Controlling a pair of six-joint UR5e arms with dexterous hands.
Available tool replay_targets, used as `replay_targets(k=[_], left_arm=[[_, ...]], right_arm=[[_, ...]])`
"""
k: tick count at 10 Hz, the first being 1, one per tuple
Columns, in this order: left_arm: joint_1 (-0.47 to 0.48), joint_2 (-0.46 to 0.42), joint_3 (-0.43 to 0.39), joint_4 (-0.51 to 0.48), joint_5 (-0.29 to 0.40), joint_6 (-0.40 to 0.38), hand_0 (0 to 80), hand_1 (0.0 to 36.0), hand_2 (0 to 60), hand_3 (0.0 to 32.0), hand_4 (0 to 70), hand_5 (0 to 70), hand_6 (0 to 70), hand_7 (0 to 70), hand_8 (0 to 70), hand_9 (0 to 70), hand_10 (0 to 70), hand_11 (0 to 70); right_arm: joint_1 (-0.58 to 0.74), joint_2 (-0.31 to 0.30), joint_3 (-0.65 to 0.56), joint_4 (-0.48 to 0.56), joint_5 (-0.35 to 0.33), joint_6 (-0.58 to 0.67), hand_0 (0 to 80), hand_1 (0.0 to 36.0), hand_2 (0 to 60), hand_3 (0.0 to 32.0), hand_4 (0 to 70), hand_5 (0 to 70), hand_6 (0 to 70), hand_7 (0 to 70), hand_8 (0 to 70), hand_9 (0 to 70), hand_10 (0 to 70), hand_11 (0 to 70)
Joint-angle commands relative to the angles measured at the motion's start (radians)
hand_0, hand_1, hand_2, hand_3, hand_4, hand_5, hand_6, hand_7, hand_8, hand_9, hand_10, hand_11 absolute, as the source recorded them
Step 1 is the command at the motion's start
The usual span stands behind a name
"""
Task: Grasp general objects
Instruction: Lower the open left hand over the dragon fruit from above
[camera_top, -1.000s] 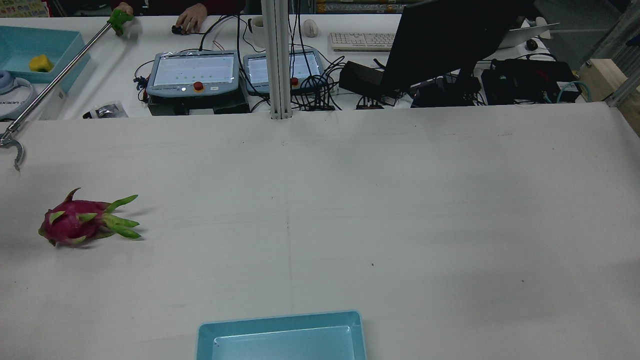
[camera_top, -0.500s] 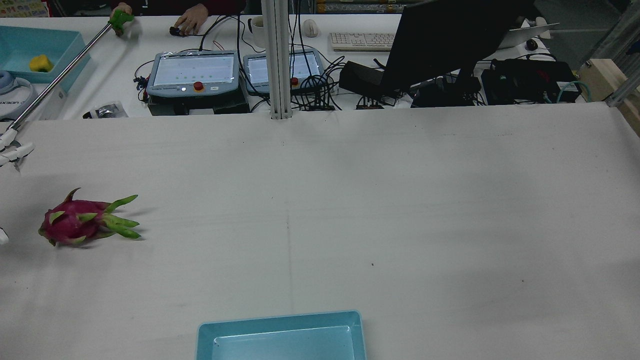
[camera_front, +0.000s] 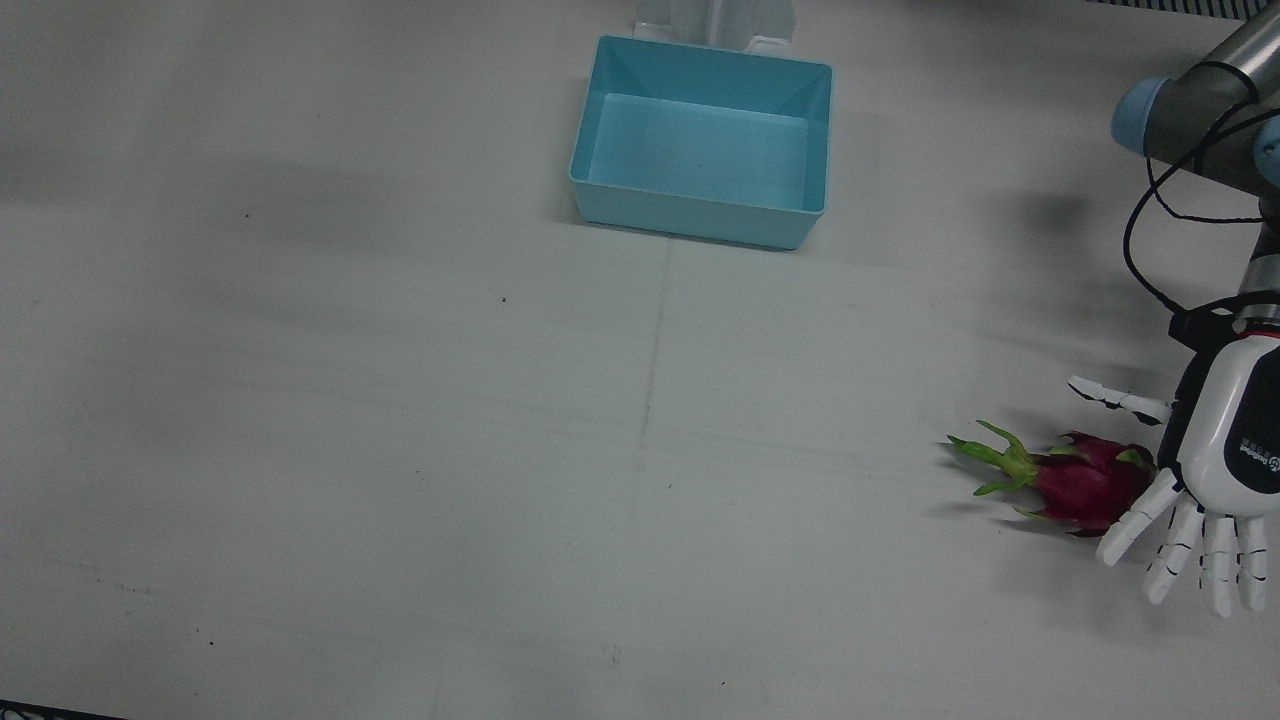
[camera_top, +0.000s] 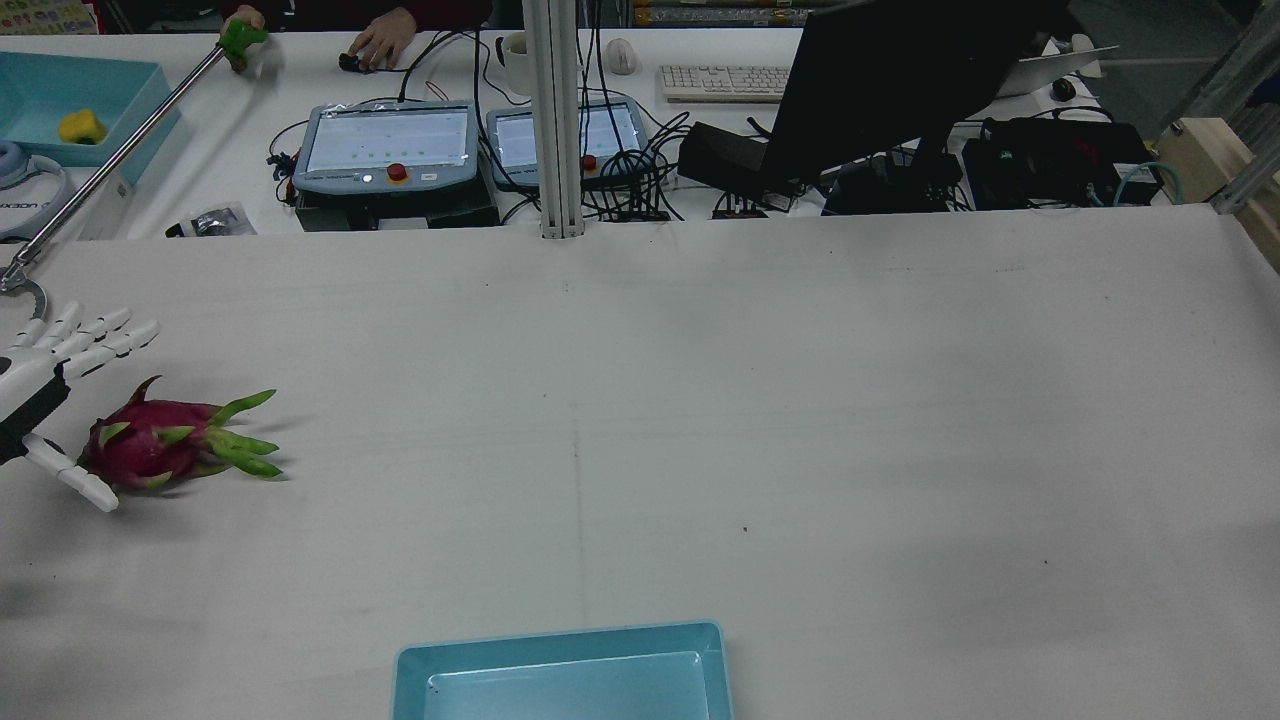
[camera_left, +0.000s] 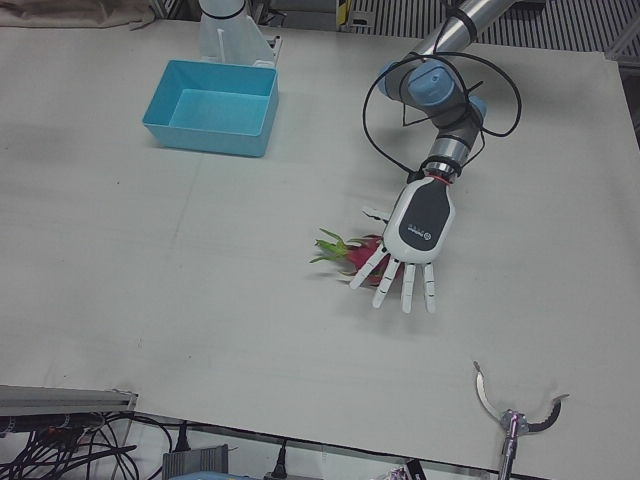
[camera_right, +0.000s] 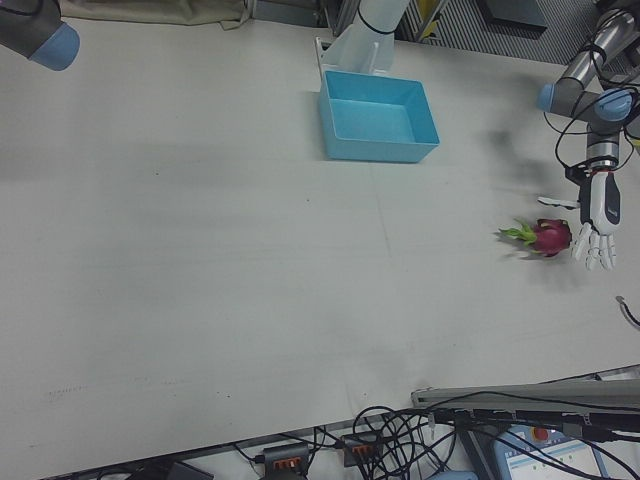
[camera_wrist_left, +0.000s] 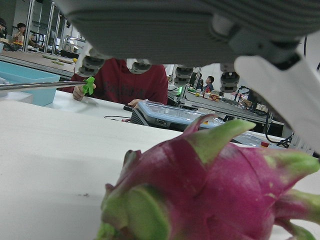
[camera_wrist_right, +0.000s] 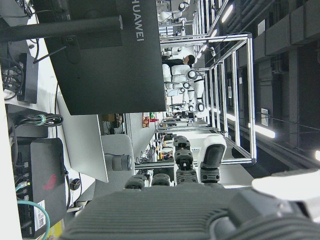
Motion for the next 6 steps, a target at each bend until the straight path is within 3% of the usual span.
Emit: replay_targets(k=[1, 4, 6], left_arm=[[0.005, -0.037, 0.078, 0.031, -0.036, 0.000, 47.7, 9.9, 0.0, 32.0, 0.0, 0.0, 0.0, 2.7, 0.0, 0.0, 4.5, 7.8], [0.005, -0.041, 0.103, 0.008, -0.040, 0.000, 47.3, 9.4, 0.0, 32.0, 0.0, 0.0, 0.0, 0.0, 0.0, 0.0, 4.6, 7.7], [0.005, -0.041, 0.082, 0.022, -0.072, -0.002, 47.6, 9.5, 0.0, 32.0, 0.0, 2.0, 0.0, 2.1, 0.0, 0.0, 6.0, 9.8]], right_arm=[[0.000, 0.000, -0.001, 0.000, 0.000, 0.000, 0.0, 0.0, 0.0, 0.0, 0.0, 0.0, 0.0, 0.0, 0.0, 0.0, 0.0, 0.0], [0.000, 0.000, 0.000, 0.000, 0.000, 0.000, 0.0, 0.0, 0.0, 0.0, 0.0, 0.0, 0.0, 0.0, 0.0, 0.0, 0.0, 0.0], [0.000, 0.000, 0.000, 0.000, 0.000, 0.000, 0.0, 0.0, 0.0, 0.0, 0.0, 0.0, 0.0, 0.0, 0.0, 0.0, 0.0, 0.0]])
